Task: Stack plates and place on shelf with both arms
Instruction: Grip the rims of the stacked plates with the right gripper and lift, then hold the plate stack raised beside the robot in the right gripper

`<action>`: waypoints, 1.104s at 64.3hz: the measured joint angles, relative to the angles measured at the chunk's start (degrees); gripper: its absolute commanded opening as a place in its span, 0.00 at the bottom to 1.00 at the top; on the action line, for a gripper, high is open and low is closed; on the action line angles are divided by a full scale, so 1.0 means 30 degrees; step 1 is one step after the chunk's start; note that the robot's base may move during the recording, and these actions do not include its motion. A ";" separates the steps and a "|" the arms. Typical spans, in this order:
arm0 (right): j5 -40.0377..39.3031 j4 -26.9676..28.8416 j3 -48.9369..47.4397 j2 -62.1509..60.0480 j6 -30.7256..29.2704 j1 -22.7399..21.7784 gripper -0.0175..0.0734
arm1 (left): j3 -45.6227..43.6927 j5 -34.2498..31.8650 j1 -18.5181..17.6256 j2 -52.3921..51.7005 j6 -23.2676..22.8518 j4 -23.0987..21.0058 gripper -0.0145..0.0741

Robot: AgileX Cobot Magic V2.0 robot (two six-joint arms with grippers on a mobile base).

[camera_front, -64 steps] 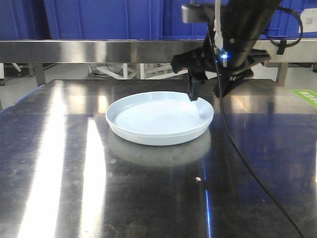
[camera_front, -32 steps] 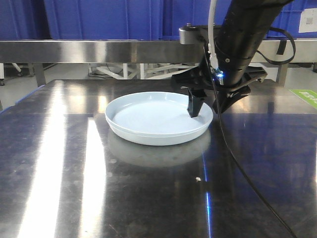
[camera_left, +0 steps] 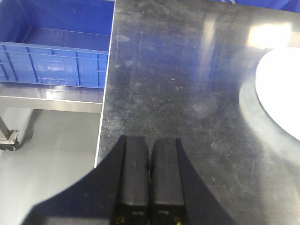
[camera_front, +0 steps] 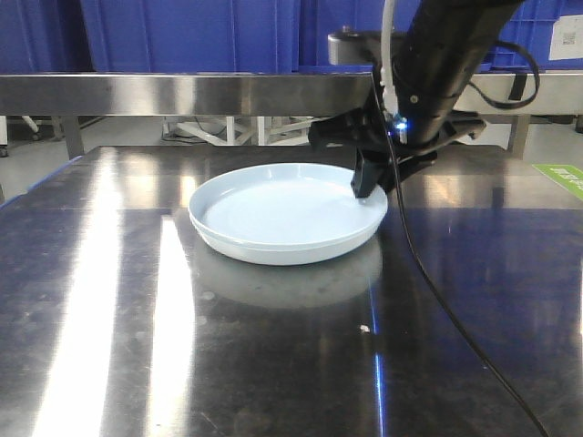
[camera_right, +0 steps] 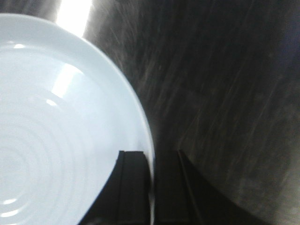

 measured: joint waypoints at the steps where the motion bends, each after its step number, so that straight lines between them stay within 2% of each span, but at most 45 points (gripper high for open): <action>1: 0.0000 -0.0084 0.0038 -0.0125 0.0000 0.0000 0.25 | 0.0000 0.0000 0.0000 0.0000 0.0000 0.0000 0.26; 16: -0.0163 -0.1141 0.0038 -0.3066 -0.0105 -0.0088 0.25 | 0.0000 0.0000 0.0000 0.0000 0.0000 0.0000 0.26; 29: -0.0628 -0.1181 0.1265 -0.6497 -0.0151 -0.1326 0.25 | 0.0000 0.0000 0.0000 0.0000 0.0000 0.0000 0.26; 53: -0.3020 -0.1298 0.8169 -1.4428 -0.0151 -0.5028 0.25 | 0.0000 0.0012 0.0000 0.0000 0.0000 0.0000 0.26; 71: -0.3451 -0.1298 1.3840 -2.0719 -0.0151 -0.6762 0.25 | 0.0000 0.0012 0.0000 0.0000 0.0000 0.0000 0.26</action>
